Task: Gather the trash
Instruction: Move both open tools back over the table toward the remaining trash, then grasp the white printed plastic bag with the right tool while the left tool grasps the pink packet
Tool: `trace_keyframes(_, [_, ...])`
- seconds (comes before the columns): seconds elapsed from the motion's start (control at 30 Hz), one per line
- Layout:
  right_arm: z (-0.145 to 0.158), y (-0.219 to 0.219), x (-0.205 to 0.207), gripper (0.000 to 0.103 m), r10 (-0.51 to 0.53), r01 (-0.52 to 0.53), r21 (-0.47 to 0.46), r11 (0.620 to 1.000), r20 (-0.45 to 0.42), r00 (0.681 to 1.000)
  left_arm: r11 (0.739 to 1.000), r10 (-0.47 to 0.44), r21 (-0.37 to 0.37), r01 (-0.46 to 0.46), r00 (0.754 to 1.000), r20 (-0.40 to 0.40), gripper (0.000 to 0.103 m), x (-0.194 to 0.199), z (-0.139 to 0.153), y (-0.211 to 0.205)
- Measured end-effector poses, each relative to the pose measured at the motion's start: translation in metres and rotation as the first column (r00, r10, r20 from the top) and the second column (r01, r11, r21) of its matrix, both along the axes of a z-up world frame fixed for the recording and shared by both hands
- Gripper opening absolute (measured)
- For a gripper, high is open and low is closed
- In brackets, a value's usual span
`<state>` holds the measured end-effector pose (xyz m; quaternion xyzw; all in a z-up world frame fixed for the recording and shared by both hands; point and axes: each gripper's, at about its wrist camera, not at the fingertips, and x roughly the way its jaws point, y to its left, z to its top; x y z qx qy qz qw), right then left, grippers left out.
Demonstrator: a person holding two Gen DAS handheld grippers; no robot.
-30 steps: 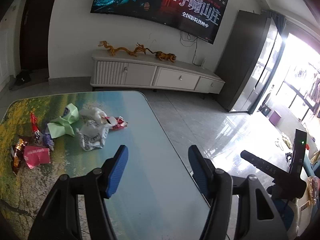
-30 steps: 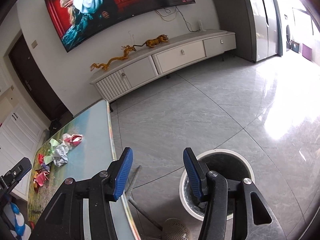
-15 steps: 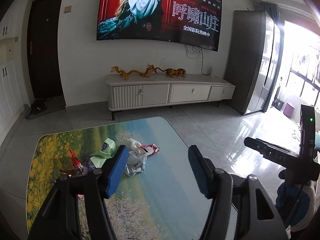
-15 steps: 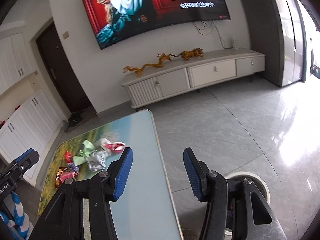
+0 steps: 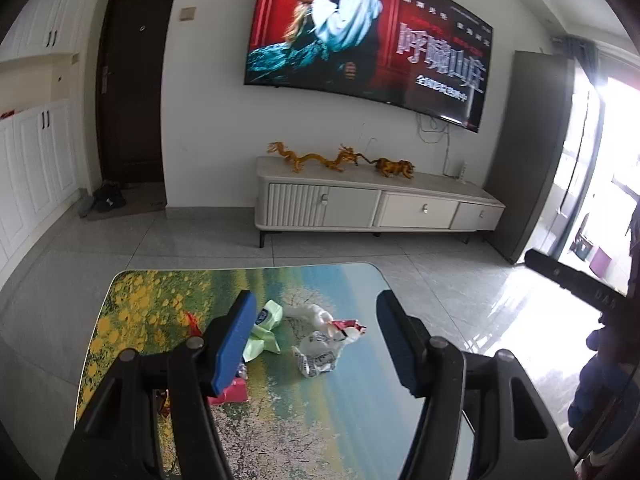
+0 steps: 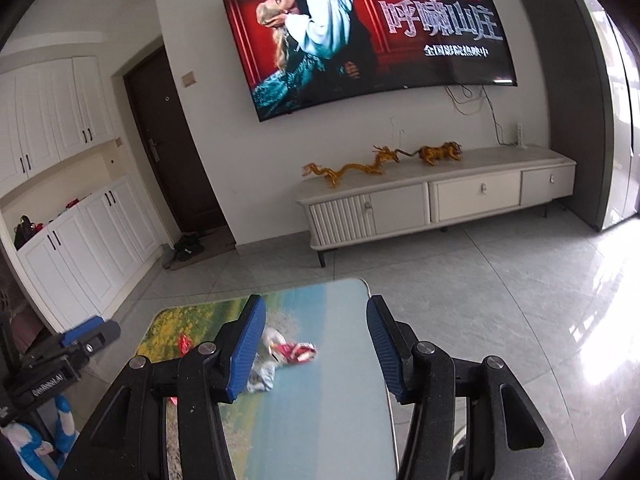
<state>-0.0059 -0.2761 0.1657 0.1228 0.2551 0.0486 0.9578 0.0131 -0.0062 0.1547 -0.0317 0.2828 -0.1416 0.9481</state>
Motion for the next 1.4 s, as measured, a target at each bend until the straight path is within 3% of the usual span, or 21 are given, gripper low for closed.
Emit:
trace_keyframes(0.17, [0.007, 0.012, 0.024, 0.05, 0.032, -0.031, -0.021, 0.999, 0.022, 0.999, 0.997, 0.071, -0.019, -0.072, 0.997, -0.034, 0.061, 0.02, -0.01, 0.024])
trace_keyframes(0.27, [-0.01, 0.019, 0.047, 0.05, 0.055, -0.056, -0.025, 0.998, -0.013, 0.998, 0.992, 0.125, -0.01, -0.126, 0.99, -0.065, 0.061, 0.033, -0.027, 0.039])
trace_keyframes(0.53, [-0.096, 0.04, 0.112, 0.05, 0.119, -0.121, -0.005, 0.993, -0.149, 0.982, 0.969, 0.233, -0.025, -0.245, 0.946, -0.226, 0.061, 0.068, -0.1, 0.071])
trace_keyframes(0.7, [-0.154, 0.046, 0.152, 0.05, 0.14, -0.127, 0.066, 0.99, -0.242, 0.96, 0.953, 0.277, -0.028, -0.3, 0.909, -0.312, 0.061, 0.085, -0.146, 0.081])
trace_keyframes(0.8, [-0.173, 0.051, 0.169, 0.05, 0.159, -0.137, 0.1, 0.986, -0.264, 0.951, 0.947, 0.296, -0.015, -0.319, 0.894, -0.336, 0.061, 0.093, -0.162, 0.082])
trace_keyframes(1.03, [-0.186, 0.059, 0.183, 0.05, 0.199, -0.169, 0.131, 0.977, -0.265, 0.944, 0.939, 0.311, -0.024, -0.342, 0.879, -0.362, 0.061, 0.097, -0.179, 0.084])
trace_keyframes(1.4, [-0.184, 0.091, 0.147, 0.05, 0.28, -0.265, 0.094, 0.96, -0.23, 0.932, 0.938, 0.309, -0.018, -0.345, 0.861, -0.404, 0.061, 0.097, -0.197, 0.079])
